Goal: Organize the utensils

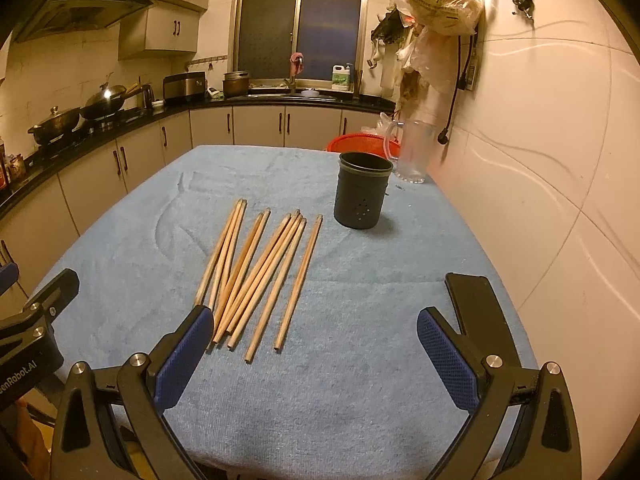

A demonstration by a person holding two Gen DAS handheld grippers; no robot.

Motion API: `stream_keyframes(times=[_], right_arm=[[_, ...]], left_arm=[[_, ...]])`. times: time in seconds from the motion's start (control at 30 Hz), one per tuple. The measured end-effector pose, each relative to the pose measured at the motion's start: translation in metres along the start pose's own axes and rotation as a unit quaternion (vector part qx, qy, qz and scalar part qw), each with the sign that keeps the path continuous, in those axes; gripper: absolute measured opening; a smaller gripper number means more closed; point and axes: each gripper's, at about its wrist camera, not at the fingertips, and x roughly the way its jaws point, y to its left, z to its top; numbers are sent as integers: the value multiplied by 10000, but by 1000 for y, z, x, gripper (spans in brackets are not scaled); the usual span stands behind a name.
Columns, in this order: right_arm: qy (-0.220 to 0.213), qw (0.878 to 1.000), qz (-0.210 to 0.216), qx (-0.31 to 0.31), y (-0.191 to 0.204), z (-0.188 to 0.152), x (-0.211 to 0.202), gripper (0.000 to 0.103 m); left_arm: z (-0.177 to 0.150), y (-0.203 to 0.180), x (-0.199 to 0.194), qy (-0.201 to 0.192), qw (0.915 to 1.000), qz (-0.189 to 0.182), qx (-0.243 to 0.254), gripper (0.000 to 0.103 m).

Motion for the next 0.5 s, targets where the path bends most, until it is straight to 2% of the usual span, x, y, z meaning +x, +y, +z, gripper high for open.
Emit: stream_keyframes(times=[0.5], right_arm=[[70, 10000, 58, -36, 1, -3, 6, 103]], left_arm=[[-3, 3, 2, 71, 10000, 2, -54, 103]])
